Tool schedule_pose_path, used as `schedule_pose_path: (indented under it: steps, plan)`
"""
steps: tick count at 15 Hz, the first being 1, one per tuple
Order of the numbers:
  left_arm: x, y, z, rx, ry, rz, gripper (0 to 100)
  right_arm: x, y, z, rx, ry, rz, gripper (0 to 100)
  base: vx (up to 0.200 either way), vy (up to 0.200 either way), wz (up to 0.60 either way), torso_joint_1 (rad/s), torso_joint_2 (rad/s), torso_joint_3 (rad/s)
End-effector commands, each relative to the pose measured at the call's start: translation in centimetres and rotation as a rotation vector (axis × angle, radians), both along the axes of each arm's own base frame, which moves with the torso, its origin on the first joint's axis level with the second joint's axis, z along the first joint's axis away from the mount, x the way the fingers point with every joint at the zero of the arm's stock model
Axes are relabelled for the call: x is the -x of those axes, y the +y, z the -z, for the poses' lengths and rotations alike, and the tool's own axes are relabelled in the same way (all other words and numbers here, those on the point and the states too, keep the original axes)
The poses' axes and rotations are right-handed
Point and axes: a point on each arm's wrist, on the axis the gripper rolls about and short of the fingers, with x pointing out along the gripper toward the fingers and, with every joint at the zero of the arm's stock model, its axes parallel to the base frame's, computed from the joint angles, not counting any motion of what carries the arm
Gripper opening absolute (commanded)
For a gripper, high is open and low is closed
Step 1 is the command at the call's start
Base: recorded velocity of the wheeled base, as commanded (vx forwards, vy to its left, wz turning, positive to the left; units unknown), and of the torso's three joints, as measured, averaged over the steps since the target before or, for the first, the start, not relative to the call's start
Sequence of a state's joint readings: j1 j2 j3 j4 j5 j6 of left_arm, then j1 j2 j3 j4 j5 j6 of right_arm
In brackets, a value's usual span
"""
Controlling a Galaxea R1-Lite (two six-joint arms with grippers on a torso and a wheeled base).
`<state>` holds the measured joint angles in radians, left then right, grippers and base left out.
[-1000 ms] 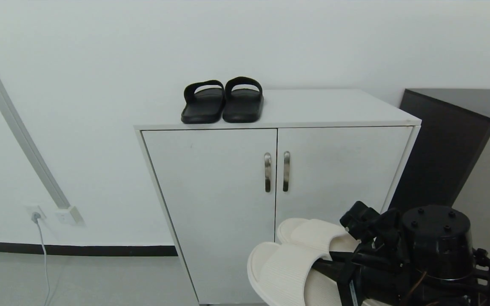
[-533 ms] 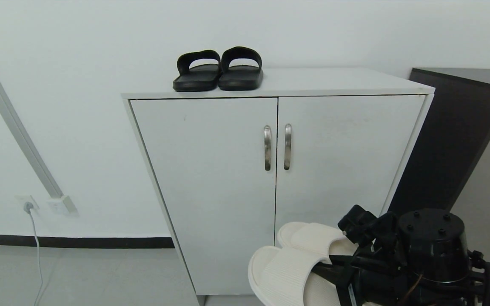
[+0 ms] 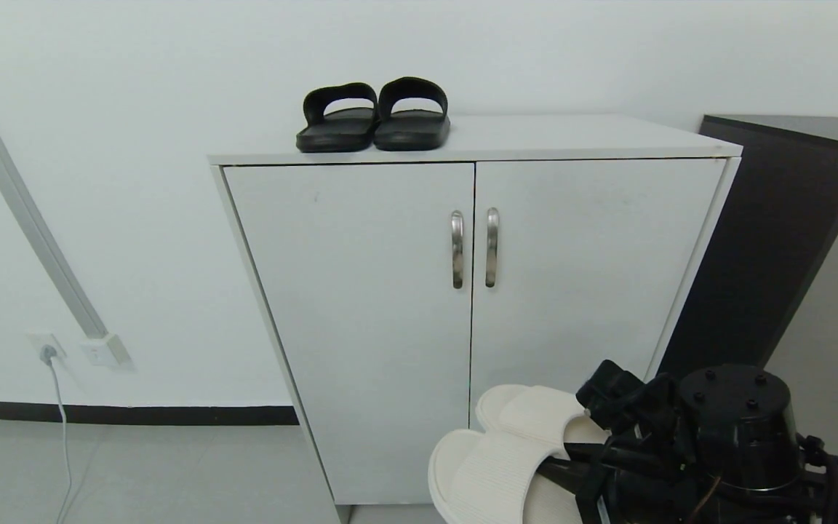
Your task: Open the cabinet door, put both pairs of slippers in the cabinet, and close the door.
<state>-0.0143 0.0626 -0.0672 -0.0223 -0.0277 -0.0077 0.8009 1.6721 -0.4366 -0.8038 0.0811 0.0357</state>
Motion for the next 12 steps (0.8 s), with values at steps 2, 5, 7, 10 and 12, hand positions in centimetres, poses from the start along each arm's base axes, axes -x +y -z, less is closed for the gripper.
schedule_pose_path:
  steps: [2, 5, 7, 10, 12]
  plan:
    - [-3.2, -0.4, -4.2, 0.0, 0.098, 0.174, 100, 0.0, 0.1, 0.3, 0.001, 0.0, -0.005, 0, 0.0, 0.0, 0.0, -0.006, 0.03, 0.04]
    - [-7.3, -1.0, -6.6, 0.003, 0.123, 0.323, 100, 0.1, 0.0, 0.4, -0.002, -0.001, -0.006, 0, 0.0, 0.0, 0.0, 0.0, 0.0, 0.0]
    - [-9.5, -1.4, -8.5, 0.005, 0.107, 0.407, 100, 0.3, 0.0, 0.5, 0.004, 0.004, -0.013, 0, 0.0, 0.0, 0.0, 0.0, 0.0, 0.0]
    - [-12.4, -3.1, -11.4, -0.002, 0.092, 0.569, 100, 0.3, 0.1, 0.5, 0.0, 0.009, -0.016, 0, 0.0, 0.0, 0.0, 0.0, 0.0, 0.0]
    - [-14.5, -5.1, -13.0, -0.009, 0.104, 0.68, 100, 0.4, 0.1, 0.6, -0.003, 0.014, -0.015, 0, 0.0, 0.0, 0.0, 0.0, 0.0, 0.0]
